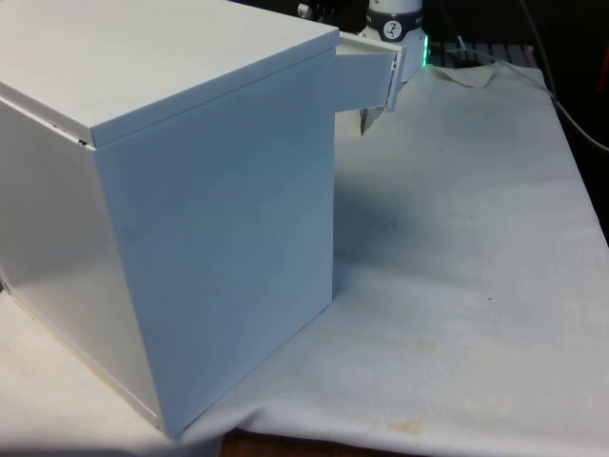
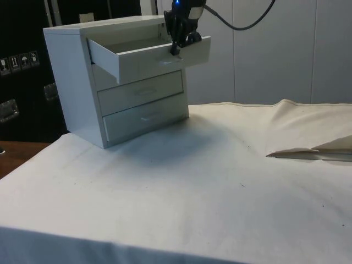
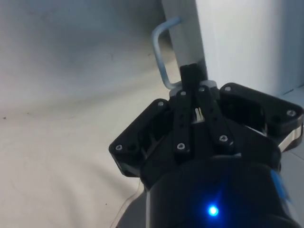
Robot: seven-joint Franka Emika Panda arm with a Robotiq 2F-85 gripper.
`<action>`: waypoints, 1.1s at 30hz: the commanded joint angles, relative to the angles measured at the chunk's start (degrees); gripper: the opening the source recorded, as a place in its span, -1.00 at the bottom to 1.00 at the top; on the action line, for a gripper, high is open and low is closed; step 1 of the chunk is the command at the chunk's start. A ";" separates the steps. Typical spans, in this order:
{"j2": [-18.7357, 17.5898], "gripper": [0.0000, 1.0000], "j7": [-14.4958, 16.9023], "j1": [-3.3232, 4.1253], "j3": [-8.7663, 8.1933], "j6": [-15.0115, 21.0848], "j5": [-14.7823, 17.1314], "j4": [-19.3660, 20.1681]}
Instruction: Open the drawer, then close it.
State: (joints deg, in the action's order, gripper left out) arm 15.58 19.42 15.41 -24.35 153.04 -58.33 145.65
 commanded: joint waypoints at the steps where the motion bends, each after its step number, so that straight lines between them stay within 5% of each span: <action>1: -0.34 -1.00 -1.09 -0.63 0.17 0.40 -1.89 -0.86; 7: -0.97 -1.00 -1.72 -0.69 0.00 0.06 -3.38 -1.95; 8: -0.23 -1.00 -0.40 0.00 -0.23 -0.34 -1.32 -0.63; 9: -1.03 -1.00 -1.89 -0.69 -0.06 -0.06 -3.61 -2.12; 16: -1.55 -1.00 -2.92 -0.57 -0.11 -1.03 -5.44 -3.21; 17: -1.03 -1.00 -1.72 0.00 -0.34 -1.20 -3.67 -2.18; 18: -1.60 -1.00 -3.04 -0.52 -0.11 -1.15 -5.67 -3.38; 25: -1.89 -1.00 -2.58 -0.06 -0.40 -1.55 -5.16 -3.50; 33: -2.35 -1.00 -3.67 -0.40 0.00 -2.64 -7.51 -5.79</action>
State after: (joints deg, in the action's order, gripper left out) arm 13.64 16.84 15.47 -24.58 150.57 -64.06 140.83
